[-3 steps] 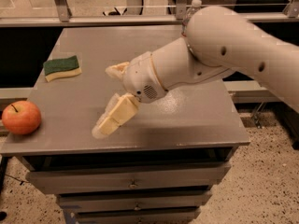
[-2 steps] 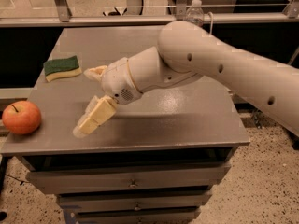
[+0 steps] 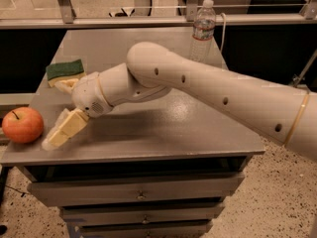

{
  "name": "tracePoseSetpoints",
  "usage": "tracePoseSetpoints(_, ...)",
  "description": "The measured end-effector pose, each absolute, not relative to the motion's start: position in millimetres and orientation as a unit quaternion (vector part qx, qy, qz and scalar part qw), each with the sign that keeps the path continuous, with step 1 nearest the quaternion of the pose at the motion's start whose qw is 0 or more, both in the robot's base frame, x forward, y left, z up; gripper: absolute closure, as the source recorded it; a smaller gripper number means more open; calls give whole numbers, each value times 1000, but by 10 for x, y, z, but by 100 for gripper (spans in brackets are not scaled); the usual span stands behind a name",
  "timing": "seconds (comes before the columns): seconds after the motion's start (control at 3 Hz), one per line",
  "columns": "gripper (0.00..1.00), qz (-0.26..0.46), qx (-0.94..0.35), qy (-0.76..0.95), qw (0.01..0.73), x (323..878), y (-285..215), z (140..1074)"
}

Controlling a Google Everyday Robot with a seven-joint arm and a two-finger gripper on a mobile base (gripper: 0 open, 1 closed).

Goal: Pick apple

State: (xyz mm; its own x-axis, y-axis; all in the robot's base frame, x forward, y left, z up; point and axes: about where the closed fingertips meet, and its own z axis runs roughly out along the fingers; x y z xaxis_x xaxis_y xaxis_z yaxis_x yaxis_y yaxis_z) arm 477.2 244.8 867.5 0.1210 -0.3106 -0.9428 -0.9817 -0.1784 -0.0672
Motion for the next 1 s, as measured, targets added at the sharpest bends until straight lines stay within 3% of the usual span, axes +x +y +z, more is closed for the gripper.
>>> tracePoseSetpoints(0.33, 0, 446, -630, 500, 394, 4726, 2700, 8596)
tracePoseSetpoints(1.0, 41, 465, -619, 493, 397, 4647, 2963, 8479)
